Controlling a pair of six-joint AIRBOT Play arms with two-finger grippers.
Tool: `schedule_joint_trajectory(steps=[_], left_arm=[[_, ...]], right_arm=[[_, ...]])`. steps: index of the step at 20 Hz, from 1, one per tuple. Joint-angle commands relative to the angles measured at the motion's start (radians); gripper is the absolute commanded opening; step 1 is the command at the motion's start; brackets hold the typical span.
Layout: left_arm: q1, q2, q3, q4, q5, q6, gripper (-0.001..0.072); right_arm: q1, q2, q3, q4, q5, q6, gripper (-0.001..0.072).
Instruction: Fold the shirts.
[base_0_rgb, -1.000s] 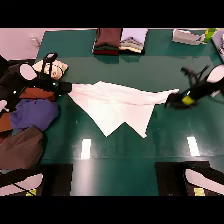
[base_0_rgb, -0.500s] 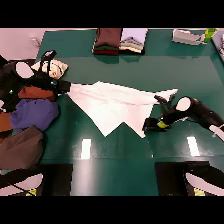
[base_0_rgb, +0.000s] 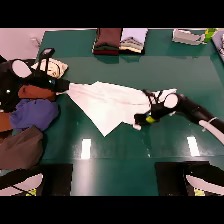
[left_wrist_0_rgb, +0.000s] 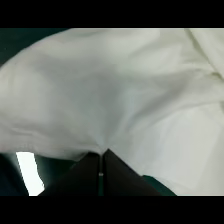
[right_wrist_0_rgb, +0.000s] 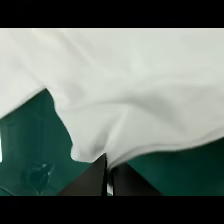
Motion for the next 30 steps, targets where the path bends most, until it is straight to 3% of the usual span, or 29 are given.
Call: schedule_joint_trajectory(steps=[1,9,17,20,23,27,30], left_arm=[[0.001,0.069,0.109,0.037,-0.005,0.005,0.0026],[0.0,0.33,0.644,0.045,-0.007,0.005,0.0025],[0.0,0.407,0.856,0.045,-0.019,0.005,0.0023],[0.0,0.376,0.78,0.056,-0.028,0.004,0.0023],[0.0,0.253,0.616,0.098,-0.067,-0.031,0.0024],[0.0,-0.029,0.403,0.091,-0.018,-0.055,0.0025],[0.0,-0.261,0.375,0.089,0.061,-0.055,0.0026]], right_arm=[[-0.064,0.102,0.21,-0.143,0.063,0.034,0.0014],[-0.494,0.398,0.859,-0.191,0.261,0.003,0.0013],[-0.806,0.288,1.285,-0.161,0.504,-0.014,0.0013],[-0.806,0.214,1.278,-0.129,0.516,-0.013,0.0012],[-0.739,0.139,1.109,-0.136,0.501,-0.014,0.0012],[-0.635,-0.057,0.899,-0.178,0.402,-0.022,0.0011],[-0.57,-0.224,0.823,-0.191,0.299,-0.024,0.0012]])
